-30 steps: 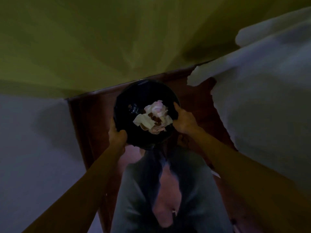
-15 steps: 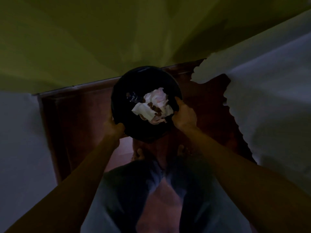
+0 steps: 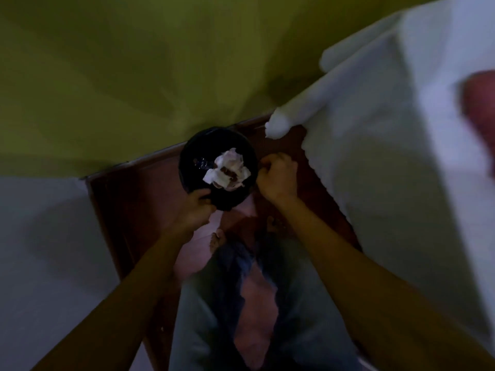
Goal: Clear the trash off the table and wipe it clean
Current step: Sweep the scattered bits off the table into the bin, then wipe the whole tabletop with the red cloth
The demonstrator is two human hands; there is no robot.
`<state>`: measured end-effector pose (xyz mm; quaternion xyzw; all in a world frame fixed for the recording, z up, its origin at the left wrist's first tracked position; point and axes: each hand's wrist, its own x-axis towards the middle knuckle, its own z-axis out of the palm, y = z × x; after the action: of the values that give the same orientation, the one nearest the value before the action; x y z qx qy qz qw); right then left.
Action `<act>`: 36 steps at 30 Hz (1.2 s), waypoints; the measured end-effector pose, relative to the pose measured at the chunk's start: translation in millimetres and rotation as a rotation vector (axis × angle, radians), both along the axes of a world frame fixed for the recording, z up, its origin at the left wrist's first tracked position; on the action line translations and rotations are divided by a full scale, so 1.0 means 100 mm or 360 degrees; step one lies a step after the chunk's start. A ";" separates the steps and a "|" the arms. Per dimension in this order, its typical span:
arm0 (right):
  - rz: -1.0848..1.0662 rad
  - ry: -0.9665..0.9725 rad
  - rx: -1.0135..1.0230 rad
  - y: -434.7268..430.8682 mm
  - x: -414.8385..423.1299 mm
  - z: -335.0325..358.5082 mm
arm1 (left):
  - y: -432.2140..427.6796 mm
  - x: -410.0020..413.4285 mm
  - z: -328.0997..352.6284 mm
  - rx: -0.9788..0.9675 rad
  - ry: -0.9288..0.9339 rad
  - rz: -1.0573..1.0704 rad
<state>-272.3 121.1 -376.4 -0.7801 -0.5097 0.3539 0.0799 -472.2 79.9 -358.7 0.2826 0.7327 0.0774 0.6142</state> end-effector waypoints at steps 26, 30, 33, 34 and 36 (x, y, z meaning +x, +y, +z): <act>-0.0774 -0.0067 0.0294 -0.38 2.16 3.23 | 0.53 2.24 3.02 0.0765 -0.0297 -0.0647; -0.0771 0.0029 0.0166 -0.42 2.39 3.13 | 0.74 2.56 3.10 0.0876 -0.0180 -0.0680; -0.0715 0.0053 0.0143 -0.47 2.45 3.05 | 0.89 2.74 3.10 0.0964 -0.0071 -0.0781; -0.0706 0.0058 0.0119 -0.49 2.44 3.04 | 0.94 2.79 3.07 0.0975 -0.0034 -0.0836; -0.0672 0.0050 0.0094 -0.54 2.44 3.00 | 1.02 2.88 2.98 0.0982 0.0007 -0.0994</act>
<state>-28.7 67.5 -76.0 -0.8613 -0.3438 0.3262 0.1831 -184.6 181.5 -61.0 0.6609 0.5561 0.1025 0.4934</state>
